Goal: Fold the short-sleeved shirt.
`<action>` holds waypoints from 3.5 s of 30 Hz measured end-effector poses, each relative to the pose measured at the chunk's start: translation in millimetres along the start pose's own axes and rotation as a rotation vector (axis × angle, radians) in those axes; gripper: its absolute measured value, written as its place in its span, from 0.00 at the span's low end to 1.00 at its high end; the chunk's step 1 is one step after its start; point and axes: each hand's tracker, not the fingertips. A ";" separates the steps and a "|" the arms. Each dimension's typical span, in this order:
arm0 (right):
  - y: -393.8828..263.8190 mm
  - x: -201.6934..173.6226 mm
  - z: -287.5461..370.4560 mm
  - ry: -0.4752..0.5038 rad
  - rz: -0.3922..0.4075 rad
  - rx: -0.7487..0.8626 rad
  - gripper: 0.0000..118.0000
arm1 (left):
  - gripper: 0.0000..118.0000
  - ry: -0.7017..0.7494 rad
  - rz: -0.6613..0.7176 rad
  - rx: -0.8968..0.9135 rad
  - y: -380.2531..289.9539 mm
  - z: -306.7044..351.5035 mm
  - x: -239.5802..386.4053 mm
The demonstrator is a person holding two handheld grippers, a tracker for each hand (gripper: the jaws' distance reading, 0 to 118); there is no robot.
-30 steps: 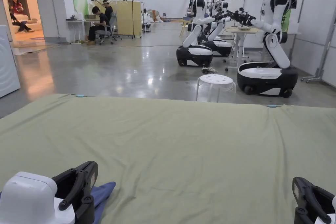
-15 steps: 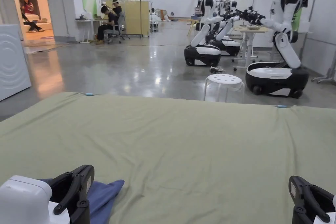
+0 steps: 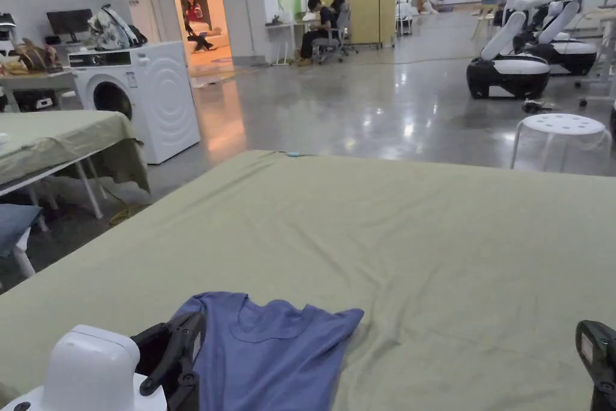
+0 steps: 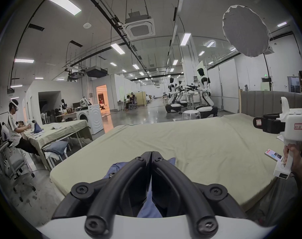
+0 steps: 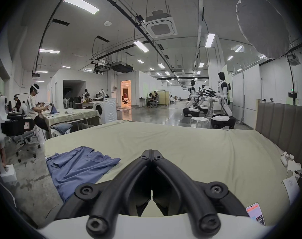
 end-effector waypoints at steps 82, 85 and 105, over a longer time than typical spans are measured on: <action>-57.6 134.9 123.6 -0.418 -0.233 -0.240 0.00 | 0.07 -1.201 -0.016 -0.657 -119.7 -180.5 401.9; -58.2 130.1 116.9 -0.400 -0.237 -0.245 0.00 | 0.27 -1.190 -0.007 -0.637 -115.2 -178.6 383.2; -22.7 86.3 84.8 -0.234 -0.132 -0.093 0.00 | 0.54 -0.346 0.004 0.073 11.8 -40.7 63.9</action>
